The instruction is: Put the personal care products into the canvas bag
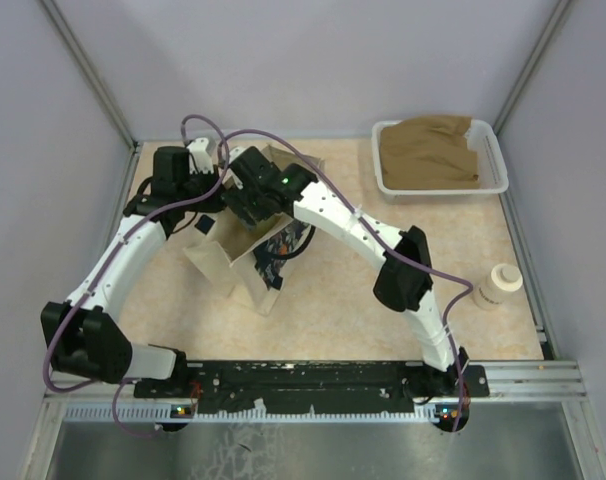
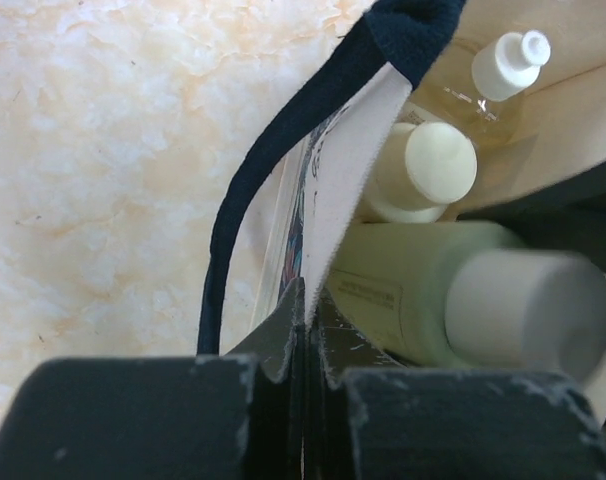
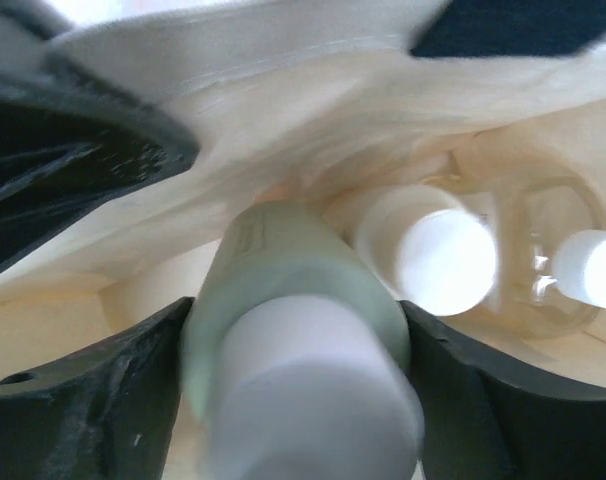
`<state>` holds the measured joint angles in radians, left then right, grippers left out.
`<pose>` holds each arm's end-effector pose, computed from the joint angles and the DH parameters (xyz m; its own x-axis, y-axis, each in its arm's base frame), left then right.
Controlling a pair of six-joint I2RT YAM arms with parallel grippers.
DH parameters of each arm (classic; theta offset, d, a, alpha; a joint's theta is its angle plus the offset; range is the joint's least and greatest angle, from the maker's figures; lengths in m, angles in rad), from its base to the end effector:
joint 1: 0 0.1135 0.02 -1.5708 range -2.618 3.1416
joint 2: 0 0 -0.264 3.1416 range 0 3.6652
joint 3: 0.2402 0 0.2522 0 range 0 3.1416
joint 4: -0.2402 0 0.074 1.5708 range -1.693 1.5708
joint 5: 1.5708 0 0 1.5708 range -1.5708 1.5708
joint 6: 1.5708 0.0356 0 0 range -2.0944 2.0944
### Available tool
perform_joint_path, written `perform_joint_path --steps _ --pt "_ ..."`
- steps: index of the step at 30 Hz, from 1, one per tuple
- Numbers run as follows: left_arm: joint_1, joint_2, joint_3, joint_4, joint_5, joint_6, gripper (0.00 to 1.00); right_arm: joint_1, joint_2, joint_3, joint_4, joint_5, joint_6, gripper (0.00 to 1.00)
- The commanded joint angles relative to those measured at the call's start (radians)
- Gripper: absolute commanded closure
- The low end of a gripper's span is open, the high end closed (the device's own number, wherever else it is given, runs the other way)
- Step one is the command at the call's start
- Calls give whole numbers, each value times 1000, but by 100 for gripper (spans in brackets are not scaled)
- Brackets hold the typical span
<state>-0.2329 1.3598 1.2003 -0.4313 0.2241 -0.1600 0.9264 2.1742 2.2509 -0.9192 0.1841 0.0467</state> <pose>0.2963 -0.0784 0.3314 -0.5995 -0.0174 -0.8002 0.3131 0.9150 -0.2545 0.2948 0.3814 0.3281 -0.4811 -0.5639 -0.6713 -0.6910 0.7151 -0.1054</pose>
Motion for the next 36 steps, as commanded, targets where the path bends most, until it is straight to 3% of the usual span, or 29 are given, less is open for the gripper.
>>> perform_joint_path --steps 1,2,3,12,17,20,23,26,30,36 --pt "-43 -35 30 6 72 62 100 -18 -59 -63 93 153 -26 12" --pt "-43 -37 29 6 65 60 100 -19 -73 -86 104 151 -25 3" --pt "-43 -39 28 6 61 59 100 -19 -85 -101 114 148 -24 1" --pt "-42 -42 20 8 54 56 100 -18 -228 -186 149 177 7 1" --pt "-42 -45 9 8 31 59 100 -16 -434 -300 172 244 43 1" --pt "-39 -44 3 13 21 57 99 -15 -638 -397 182 294 79 1" --pt "-37 -47 -7 26 15 56 97 -16 -783 -470 113 376 139 1" --pt "-36 -47 -11 32 1 57 97 -24 -867 -530 -52 553 262 1" --pt "-34 -41 -1 32 -25 54 97 -109 -990 -719 -153 531 434 1" --pt "-34 -44 0 50 -16 41 96 -363 -1134 -932 -306 479 553 1"
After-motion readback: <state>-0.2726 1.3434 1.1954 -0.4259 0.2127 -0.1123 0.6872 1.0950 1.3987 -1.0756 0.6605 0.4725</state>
